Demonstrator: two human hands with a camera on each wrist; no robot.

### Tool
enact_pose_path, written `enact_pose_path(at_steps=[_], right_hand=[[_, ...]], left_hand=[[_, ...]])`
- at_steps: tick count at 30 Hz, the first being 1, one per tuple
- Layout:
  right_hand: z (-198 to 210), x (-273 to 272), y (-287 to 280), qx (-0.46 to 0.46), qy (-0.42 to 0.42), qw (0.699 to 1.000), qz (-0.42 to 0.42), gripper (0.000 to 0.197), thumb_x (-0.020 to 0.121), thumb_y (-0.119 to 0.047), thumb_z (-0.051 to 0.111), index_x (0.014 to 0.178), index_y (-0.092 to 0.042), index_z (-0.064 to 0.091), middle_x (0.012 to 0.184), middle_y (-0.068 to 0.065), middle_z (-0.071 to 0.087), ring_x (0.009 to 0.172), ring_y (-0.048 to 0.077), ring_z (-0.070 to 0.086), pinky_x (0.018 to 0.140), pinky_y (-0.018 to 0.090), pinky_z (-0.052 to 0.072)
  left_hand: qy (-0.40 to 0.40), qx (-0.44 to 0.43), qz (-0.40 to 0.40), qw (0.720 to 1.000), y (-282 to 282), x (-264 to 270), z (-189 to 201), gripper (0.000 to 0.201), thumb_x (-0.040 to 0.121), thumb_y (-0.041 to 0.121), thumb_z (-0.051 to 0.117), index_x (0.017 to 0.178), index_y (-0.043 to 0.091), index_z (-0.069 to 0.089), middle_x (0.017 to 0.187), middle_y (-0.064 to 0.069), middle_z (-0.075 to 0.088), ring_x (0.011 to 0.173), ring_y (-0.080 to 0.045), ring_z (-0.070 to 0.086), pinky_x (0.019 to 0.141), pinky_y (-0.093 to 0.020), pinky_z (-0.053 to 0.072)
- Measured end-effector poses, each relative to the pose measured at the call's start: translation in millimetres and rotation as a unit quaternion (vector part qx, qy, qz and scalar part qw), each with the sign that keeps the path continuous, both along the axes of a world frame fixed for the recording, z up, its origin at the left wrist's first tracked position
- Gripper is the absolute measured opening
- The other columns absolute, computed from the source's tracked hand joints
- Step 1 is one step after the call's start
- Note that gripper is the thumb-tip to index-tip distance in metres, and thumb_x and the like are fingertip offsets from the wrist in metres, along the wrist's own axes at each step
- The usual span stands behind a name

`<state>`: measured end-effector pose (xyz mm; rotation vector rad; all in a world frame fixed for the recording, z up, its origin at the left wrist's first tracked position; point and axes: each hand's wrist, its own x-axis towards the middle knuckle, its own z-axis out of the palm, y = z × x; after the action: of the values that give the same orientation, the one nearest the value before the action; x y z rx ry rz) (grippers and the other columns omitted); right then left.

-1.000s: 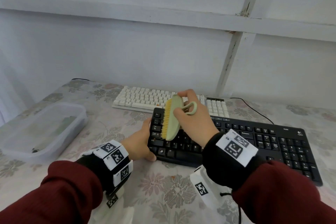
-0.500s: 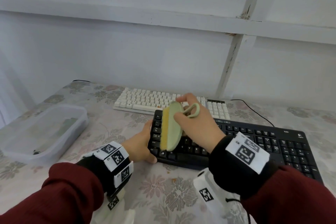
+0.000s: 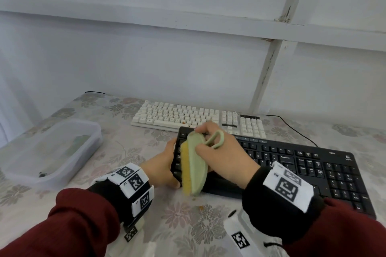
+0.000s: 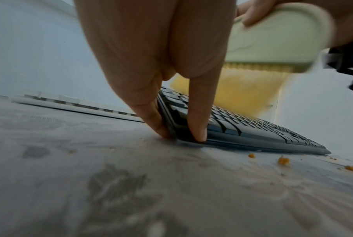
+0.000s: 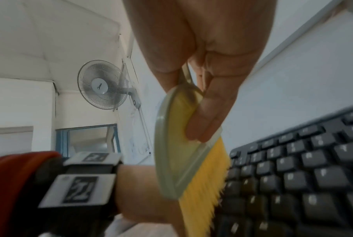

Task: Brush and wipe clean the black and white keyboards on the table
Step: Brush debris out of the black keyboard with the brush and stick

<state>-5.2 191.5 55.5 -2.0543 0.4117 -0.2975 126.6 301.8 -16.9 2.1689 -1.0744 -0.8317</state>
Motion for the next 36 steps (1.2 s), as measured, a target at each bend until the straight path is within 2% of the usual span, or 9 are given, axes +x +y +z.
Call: enact_pose_path(at_steps=[2, 5, 11, 16, 18, 22, 27, 32, 36], right_hand=[[4.3, 5.6, -5.8, -0.013, -0.041, 0.999, -0.029, 0.025, 0.088, -0.012, 0.049, 0.108, -0.025, 0.049, 0.095, 0.016, 0.065, 0.072, 0.032, 0.062, 0.061, 0.035, 0.056], [1.5, 10.2, -7.3, -0.025, -0.06, 0.997, -0.036, 0.028, 0.09, -0.012, 0.047, 0.113, -0.028, 0.045, 0.094, 0.02, 0.064, 0.064, 0.019, 0.055, 0.054, 0.025, 0.047], [-9.6, -12.0, 7.3, -0.006, 0.061, 0.998, 0.033, 0.029, 0.089, -0.011, 0.049, 0.115, -0.024, 0.045, 0.08, 0.003, 0.055, 0.064, 0.014, 0.054, 0.06, 0.033, 0.056], [13.4, -35.8, -12.2, 0.027, 0.057, 0.998, 0.011, 0.021, 0.089, -0.015, 0.054, 0.107, -0.025, 0.05, 0.095, 0.009, 0.063, 0.074, 0.022, 0.068, 0.052, 0.029, 0.056], [27.4, -38.9, -30.5, -0.037, 0.011, 0.998, -0.049, 0.01, 0.089, -0.017, 0.058, 0.097, -0.02, 0.053, 0.088, 0.004, 0.064, 0.071, 0.017, 0.065, 0.049, 0.026, 0.053], [51.9, -38.8, -57.8, -0.138, -0.071, 0.98, -0.127, 0.004, 0.08, -0.021, 0.072, 0.082, -0.023, 0.069, 0.078, -0.006, 0.068, 0.07, 0.006, 0.059, 0.058, 0.009, 0.046], [45.2, -26.2, -63.3, -0.049, -0.085, 0.982, -0.161, 0.01, 0.077, -0.022, 0.076, 0.086, -0.024, 0.075, 0.089, 0.003, 0.072, 0.092, 0.018, 0.066, 0.088, 0.031, 0.05], [24.1, -21.6, -54.3, -0.041, -0.074, 0.988, -0.131, 0.009, 0.082, -0.014, 0.07, 0.087, -0.02, 0.075, 0.092, -0.005, 0.071, 0.092, 0.009, 0.063, 0.085, 0.022, 0.045], [17.5, -23.6, -51.5, -0.02, -0.076, 0.99, -0.118, 0.008, 0.078, -0.015, 0.074, 0.077, -0.023, 0.074, 0.087, -0.01, 0.07, 0.092, 0.01, 0.063, 0.09, 0.025, 0.046]], left_hand=[[0.007, 0.002, 0.004, 1.0, -0.5, -0.8, 0.9, 0.115, 0.071, 0.002, 0.073, 0.144, 0.024, -0.013, 0.112, -0.003, 0.059, 0.095, -0.012, 0.058, 0.085, -0.026, 0.048], [0.017, 0.006, 0.012, 1.0, -0.2, -1.4, 1.8, 0.117, 0.071, 0.002, 0.074, 0.145, 0.026, -0.014, 0.114, -0.002, 0.058, 0.102, -0.016, 0.058, 0.091, -0.03, 0.047], [0.022, 0.0, 0.011, 1.0, 0.1, 0.2, 0.2, 0.115, 0.069, 0.0, 0.073, 0.144, 0.027, -0.01, 0.095, 0.008, 0.057, 0.08, -0.001, 0.056, 0.063, -0.012, 0.044], [0.027, 0.001, 0.018, 0.999, -0.2, 1.7, -2.7, 0.117, 0.068, -0.003, 0.073, 0.145, 0.03, -0.009, 0.108, 0.004, 0.058, 0.1, -0.015, 0.058, 0.089, -0.031, 0.047], [0.028, -0.001, 0.015, 0.999, -0.3, 1.2, -2.1, 0.116, 0.068, -0.004, 0.073, 0.145, 0.029, -0.007, 0.112, 0.004, 0.056, 0.102, -0.016, 0.057, 0.088, -0.028, 0.046], [0.035, -0.011, 0.011, 0.999, -0.6, -0.3, -0.8, 0.114, 0.067, -0.005, 0.072, 0.145, 0.027, -0.005, 0.11, 0.004, 0.056, 0.098, -0.014, 0.057, 0.082, -0.024, 0.047], [0.032, -0.011, 0.018, 0.999, -1.5, -1.8, -1.1, 0.113, 0.068, -0.007, 0.07, 0.144, 0.027, -0.005, 0.1, 0.005, 0.056, 0.088, -0.012, 0.059, 0.072, -0.021, 0.046], [0.027, -0.012, 0.021, 0.999, -2.5, 0.3, -3.7, 0.114, 0.067, -0.006, 0.072, 0.144, 0.025, -0.006, 0.102, 0.001, 0.059, 0.092, -0.018, 0.061, 0.079, -0.028, 0.05], [0.03, -0.019, 0.024, 0.999, -3.2, 2.5, -6.1, 0.117, 0.065, -0.006, 0.072, 0.144, 0.028, -0.007, 0.102, 0.0, 0.061, 0.093, -0.019, 0.062, 0.081, -0.03, 0.051]])
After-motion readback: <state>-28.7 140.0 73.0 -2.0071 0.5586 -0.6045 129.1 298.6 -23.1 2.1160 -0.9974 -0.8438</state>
